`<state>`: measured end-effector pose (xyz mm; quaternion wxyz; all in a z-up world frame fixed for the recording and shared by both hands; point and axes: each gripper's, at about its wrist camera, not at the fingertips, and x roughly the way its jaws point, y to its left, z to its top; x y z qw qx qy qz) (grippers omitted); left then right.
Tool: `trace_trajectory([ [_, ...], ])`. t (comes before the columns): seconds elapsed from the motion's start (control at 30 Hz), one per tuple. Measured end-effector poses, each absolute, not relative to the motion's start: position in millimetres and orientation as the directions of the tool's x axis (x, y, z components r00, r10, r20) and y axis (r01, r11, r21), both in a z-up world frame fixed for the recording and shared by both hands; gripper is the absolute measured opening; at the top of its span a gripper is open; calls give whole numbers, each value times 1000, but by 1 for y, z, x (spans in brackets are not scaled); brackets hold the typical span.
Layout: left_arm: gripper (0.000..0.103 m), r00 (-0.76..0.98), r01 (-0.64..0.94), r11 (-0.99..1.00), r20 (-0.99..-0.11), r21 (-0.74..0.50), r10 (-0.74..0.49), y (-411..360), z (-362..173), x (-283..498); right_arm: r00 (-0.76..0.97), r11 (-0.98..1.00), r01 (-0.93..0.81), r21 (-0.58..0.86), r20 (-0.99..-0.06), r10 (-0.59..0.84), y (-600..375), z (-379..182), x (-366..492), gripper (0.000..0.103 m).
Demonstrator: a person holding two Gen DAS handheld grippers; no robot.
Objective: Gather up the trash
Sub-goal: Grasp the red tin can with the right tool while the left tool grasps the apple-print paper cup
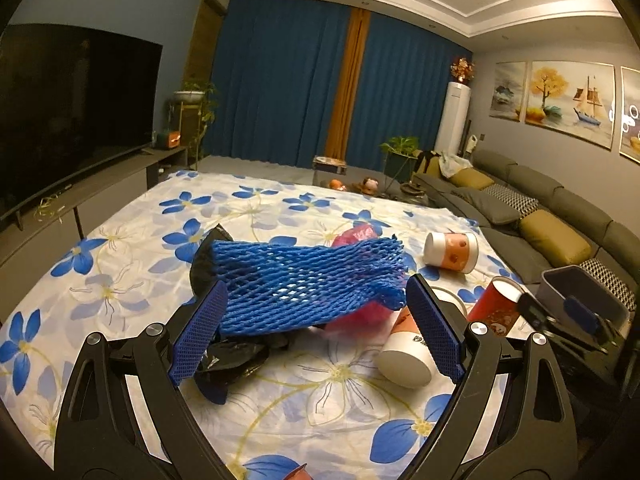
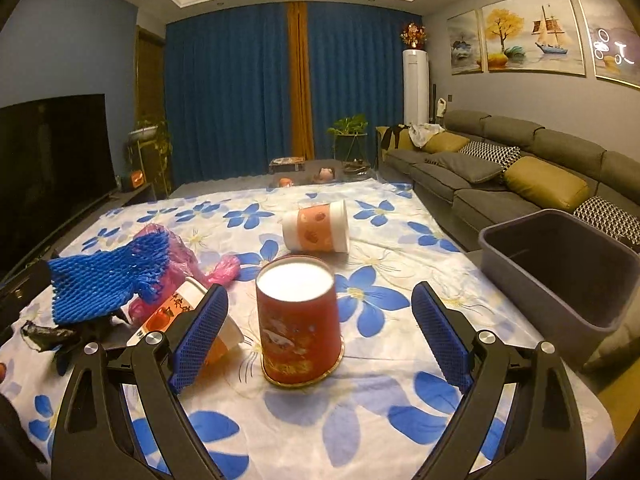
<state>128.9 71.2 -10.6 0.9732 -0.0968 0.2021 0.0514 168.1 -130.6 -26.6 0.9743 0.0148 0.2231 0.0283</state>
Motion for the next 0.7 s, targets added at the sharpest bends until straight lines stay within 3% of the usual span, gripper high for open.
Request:
trace_trajectory([
  [0.13,89,913,-143,974,-403,-176,61,74,-13,131,887,998,-48,38,-459,60,-125,-33,182,89],
  [0.33,89,911,-135,974,-409,-179,52,76,-17,135,867,997,-55,56,-493,75,-123,-39,197,80],
  [0.53,89,909,-85,982,-418,-168,7,66,-21,137,845,996,-76,49,-527,90,-119,-43,206,55],
  [0.7,89,898,-13,988,-436,-151,-55,51,-24,141,853,996,-80,46,-514,93,-120,-42,200,54],
])
